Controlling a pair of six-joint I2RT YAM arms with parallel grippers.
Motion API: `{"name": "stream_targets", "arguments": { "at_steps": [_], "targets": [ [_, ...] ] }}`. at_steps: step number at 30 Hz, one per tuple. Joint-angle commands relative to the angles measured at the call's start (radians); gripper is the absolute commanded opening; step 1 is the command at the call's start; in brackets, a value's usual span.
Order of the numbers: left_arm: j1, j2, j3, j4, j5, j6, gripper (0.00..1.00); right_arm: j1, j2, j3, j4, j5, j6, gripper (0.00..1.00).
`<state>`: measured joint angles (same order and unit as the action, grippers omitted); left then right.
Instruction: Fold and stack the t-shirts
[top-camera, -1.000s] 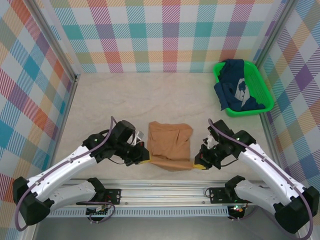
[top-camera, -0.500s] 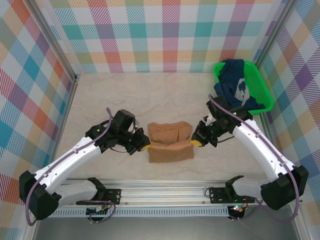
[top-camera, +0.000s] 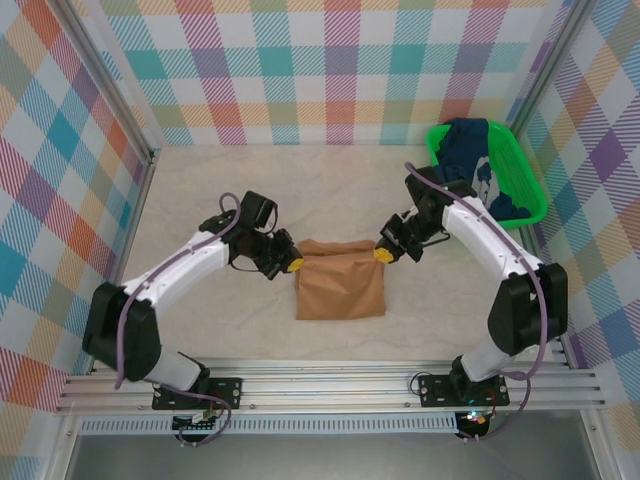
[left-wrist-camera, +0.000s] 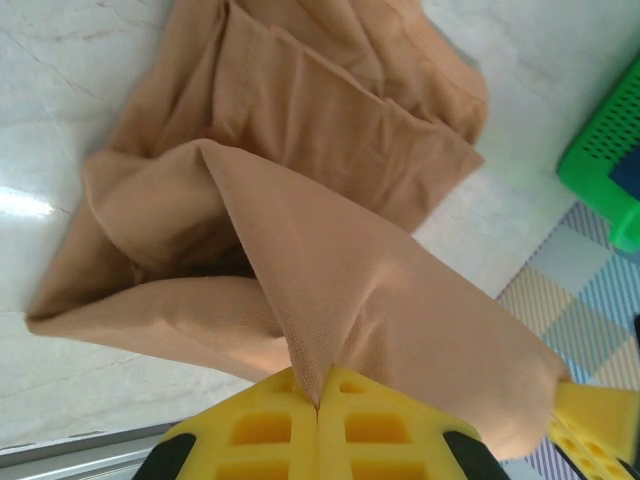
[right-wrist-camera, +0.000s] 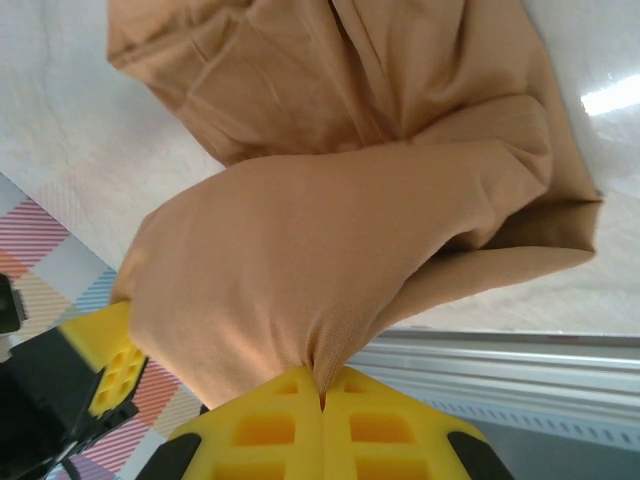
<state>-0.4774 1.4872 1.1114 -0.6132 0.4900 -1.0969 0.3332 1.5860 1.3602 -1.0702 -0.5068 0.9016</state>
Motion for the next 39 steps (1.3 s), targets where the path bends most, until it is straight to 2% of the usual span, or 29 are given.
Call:
{"name": "stream_targets", "arguments": {
  "at_steps": [1, 5, 9, 10, 12, 13, 14, 16, 17, 19, 21, 24, 29, 31, 33, 35, 39],
  "targets": [
    [0.021, 0.034, 0.084, -0.040, 0.047, 0.043, 0.07, -0.007, -0.027, 0.019, -0.001, -0.016, -0.012, 0.00],
    [0.056, 0.102, 0.118, 0.023, 0.036, 0.023, 0.08, -0.038, 0.000, -0.047, 0.084, -0.033, 0.013, 0.00],
    [0.079, 0.244, 0.248, -0.024, 0.025, 0.061, 0.08, -0.062, 0.108, 0.000, 0.193, -0.049, 0.026, 0.00],
    [0.085, 0.273, 0.274, -0.033, 0.016, 0.066, 0.08, -0.069, 0.140, 0.023, 0.214, -0.048, 0.025, 0.03],
    [0.103, 0.338, 0.313, -0.013, 0.000, 0.073, 0.10, -0.084, 0.235, 0.105, 0.238, -0.042, 0.003, 0.18],
    [0.111, 0.365, 0.331, -0.008, -0.017, 0.080, 0.12, -0.091, 0.286, 0.146, 0.231, -0.033, -0.013, 0.22],
    [0.121, 0.401, 0.351, 0.018, -0.025, 0.089, 0.17, -0.098, 0.344, 0.201, 0.223, -0.025, -0.036, 0.27],
    [0.137, 0.461, 0.391, 0.110, -0.008, 0.117, 0.39, -0.103, 0.426, 0.297, 0.194, 0.039, -0.092, 0.37],
    [0.140, 0.475, 0.415, 0.128, -0.015, 0.135, 0.47, -0.104, 0.444, 0.325, 0.173, 0.071, -0.108, 0.41],
    [0.144, 0.457, 0.448, 0.129, -0.060, 0.185, 0.54, -0.106, 0.450, 0.364, 0.131, 0.148, -0.130, 0.48],
    [0.146, 0.400, 0.451, 0.076, -0.121, 0.237, 0.57, -0.102, 0.387, 0.329, 0.134, 0.211, -0.139, 0.52],
    [0.152, 0.329, 0.373, 0.024, -0.135, 0.279, 0.56, -0.079, 0.251, 0.193, 0.181, 0.255, -0.137, 0.48],
    [0.155, 0.339, 0.216, 0.065, -0.033, 0.295, 0.47, 0.006, 0.116, -0.057, 0.363, 0.199, -0.039, 0.32],
    [0.152, 0.360, 0.222, 0.045, -0.038, 0.328, 0.45, 0.051, 0.124, -0.099, 0.420, 0.188, -0.003, 0.26],
    [0.149, 0.373, 0.234, -0.007, -0.093, 0.390, 0.44, 0.074, 0.161, -0.110, 0.434, 0.185, 0.014, 0.20],
    [0.149, 0.380, 0.226, -0.017, -0.108, 0.448, 0.45, 0.073, 0.195, -0.123, 0.423, 0.205, 0.025, 0.18],
    [0.129, 0.394, 0.187, 0.034, -0.039, 0.518, 0.50, 0.054, 0.276, -0.114, 0.410, 0.219, -0.015, 0.19]
  ]
}}
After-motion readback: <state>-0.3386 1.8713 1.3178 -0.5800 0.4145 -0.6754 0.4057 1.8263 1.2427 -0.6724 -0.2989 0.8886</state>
